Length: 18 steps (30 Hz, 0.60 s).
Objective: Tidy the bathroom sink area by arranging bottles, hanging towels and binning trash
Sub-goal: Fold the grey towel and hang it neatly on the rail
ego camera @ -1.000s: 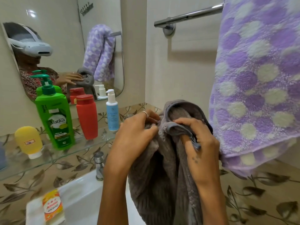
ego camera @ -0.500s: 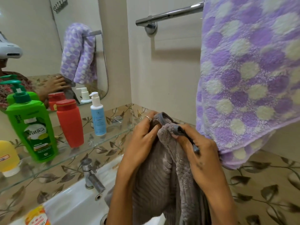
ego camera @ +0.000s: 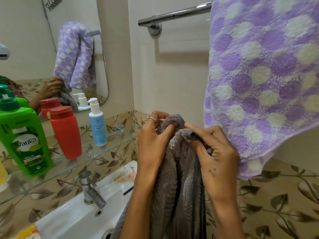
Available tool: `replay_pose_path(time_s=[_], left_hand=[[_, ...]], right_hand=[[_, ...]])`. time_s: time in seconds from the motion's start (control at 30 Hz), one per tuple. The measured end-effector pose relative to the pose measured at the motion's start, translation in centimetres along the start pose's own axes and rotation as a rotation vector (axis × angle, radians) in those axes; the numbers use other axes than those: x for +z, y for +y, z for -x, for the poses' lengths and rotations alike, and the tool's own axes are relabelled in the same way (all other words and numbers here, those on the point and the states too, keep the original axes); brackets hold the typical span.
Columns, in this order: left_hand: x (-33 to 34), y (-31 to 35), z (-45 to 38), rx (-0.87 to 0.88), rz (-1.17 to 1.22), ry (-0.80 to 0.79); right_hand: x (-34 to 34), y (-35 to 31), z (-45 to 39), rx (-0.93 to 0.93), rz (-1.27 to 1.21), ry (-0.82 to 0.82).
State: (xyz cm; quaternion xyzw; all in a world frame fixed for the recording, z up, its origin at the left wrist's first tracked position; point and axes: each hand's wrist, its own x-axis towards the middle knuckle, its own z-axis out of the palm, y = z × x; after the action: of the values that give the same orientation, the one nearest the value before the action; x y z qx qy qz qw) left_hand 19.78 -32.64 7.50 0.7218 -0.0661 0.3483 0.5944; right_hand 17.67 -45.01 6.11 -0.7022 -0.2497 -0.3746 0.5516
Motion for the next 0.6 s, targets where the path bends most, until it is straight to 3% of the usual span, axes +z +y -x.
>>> replay_pose_path(time_s=[0.1,0.17,0.27,0.4,0.6], left_hand=[[-0.2,-0.5,-0.3,-0.005,-0.140,0.100],[-0.5,-0.6,-0.4,-0.002,-0.163,0.116],[-0.9,-0.5,-0.5,0.030,-0.119,0.017],[-1.0,-0.1,-0.2,0.089,0.044,-0.162],[-1.2,0.2,0.0,0.076,0.147,-0.220]], right_hand=[[-0.1,0.3,-0.2,0.030,-0.050,0.035],[-0.2,0.4,-0.4,0.057,-0.120,-0.036],[0.1,0.7,-0.6,0.112,-0.204,-0.170],[0.6,1.3,-0.6,0.119,-0.178,-0.083],[0.7,1.5,-1.0,0.092,-0.227,-0.078]])
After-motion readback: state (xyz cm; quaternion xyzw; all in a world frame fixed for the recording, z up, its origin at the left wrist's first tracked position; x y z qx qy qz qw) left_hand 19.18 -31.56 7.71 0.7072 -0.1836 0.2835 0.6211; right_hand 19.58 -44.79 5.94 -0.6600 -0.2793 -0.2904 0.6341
